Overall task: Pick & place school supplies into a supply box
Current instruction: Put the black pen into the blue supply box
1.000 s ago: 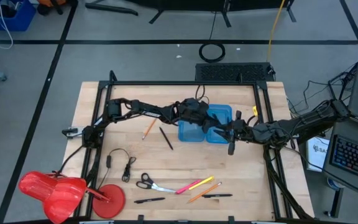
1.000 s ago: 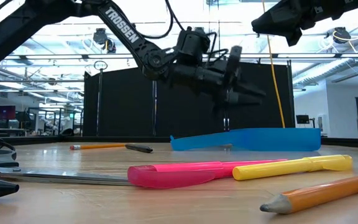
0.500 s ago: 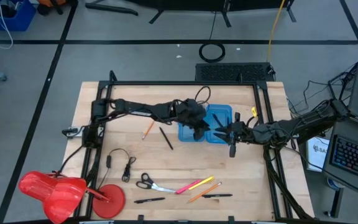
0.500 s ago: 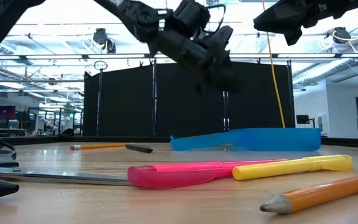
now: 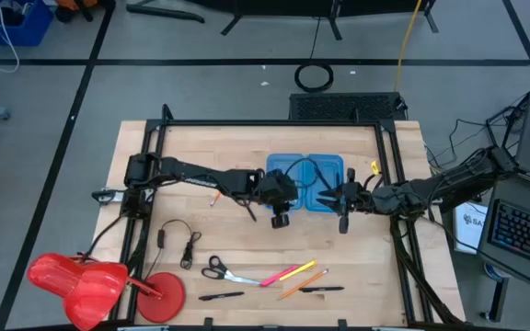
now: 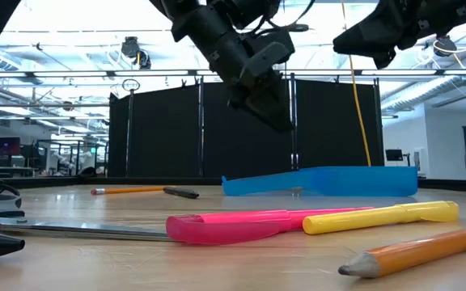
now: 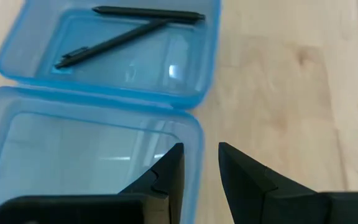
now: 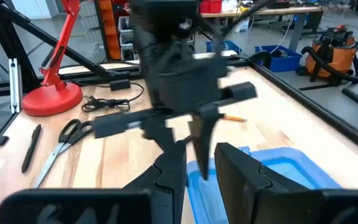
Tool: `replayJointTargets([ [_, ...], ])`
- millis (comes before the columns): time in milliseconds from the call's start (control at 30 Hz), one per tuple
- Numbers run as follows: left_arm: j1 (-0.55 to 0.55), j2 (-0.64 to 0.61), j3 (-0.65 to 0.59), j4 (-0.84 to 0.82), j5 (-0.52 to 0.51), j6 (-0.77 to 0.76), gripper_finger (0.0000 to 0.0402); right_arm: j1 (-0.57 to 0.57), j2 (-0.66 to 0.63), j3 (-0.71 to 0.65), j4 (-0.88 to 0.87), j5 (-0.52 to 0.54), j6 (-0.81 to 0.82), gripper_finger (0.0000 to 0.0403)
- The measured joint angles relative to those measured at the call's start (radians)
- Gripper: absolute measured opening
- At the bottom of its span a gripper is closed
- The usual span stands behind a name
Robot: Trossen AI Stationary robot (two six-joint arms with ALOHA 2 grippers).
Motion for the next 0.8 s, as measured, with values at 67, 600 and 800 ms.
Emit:
replayJointTargets([
  [67, -0.021, 0.000, 0.000, -0.004, -0.005, -0.003, 0.0104, 0.000, 0.000, -0.008, 0.002, -0.016, 0.002, 0.0077],
  [600, -0.163, 0.001, -0.184, 0.092, -0.032, -0.023, 0.0104, 0.000, 0.085, -0.014, -0.078, -0.256, 0.054, 0.0077],
  [800, -0.220, -0.047, -0.275, 0.162, -0.108, -0.065, 0.0104, -0.001, 0.145, -0.014, -0.051, -0.289, 0.034, 0.0077],
])
